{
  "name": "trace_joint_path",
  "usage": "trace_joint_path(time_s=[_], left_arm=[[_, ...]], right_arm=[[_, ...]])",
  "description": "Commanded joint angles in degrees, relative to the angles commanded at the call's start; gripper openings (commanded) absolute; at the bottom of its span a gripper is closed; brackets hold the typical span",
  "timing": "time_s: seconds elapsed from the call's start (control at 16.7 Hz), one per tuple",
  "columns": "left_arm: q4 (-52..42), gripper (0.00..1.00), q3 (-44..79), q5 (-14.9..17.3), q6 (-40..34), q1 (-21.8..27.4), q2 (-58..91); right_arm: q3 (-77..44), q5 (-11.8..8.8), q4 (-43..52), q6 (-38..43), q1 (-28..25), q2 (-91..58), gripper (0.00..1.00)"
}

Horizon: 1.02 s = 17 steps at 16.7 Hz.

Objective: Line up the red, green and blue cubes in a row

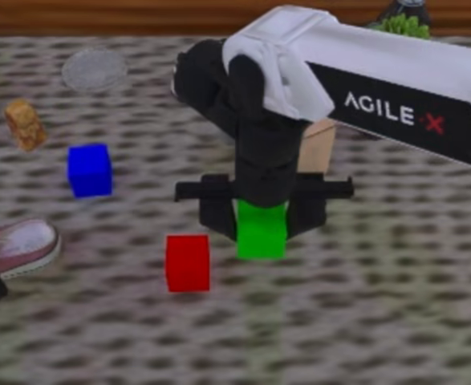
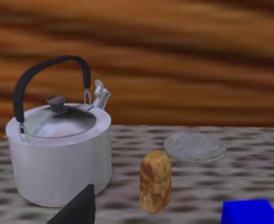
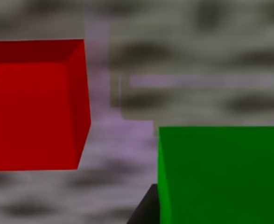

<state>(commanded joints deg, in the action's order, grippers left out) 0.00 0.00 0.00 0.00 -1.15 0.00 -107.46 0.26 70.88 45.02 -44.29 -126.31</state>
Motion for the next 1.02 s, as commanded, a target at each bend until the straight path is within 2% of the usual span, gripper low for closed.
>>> trace_joint_path(time_s=[0.42, 0.72, 1.02], left_arm=[[0.0, 1.00, 0.0, 0.0, 0.0, 0.0, 0.0], [0.0, 1.00, 0.0, 0.0, 0.0, 0.0, 0.0], [0.0, 1.00, 0.0, 0.0, 0.0, 0.0, 0.0]], right_arm=[[9.0, 0.1, -12.4, 0.1, -0.2, -3.4, 0.00], [10.0, 0.1, -13.5, 0.1, -0.2, -3.8, 0.00], [10.0, 0.1, -13.5, 0.1, -0.2, -3.8, 0.38]])
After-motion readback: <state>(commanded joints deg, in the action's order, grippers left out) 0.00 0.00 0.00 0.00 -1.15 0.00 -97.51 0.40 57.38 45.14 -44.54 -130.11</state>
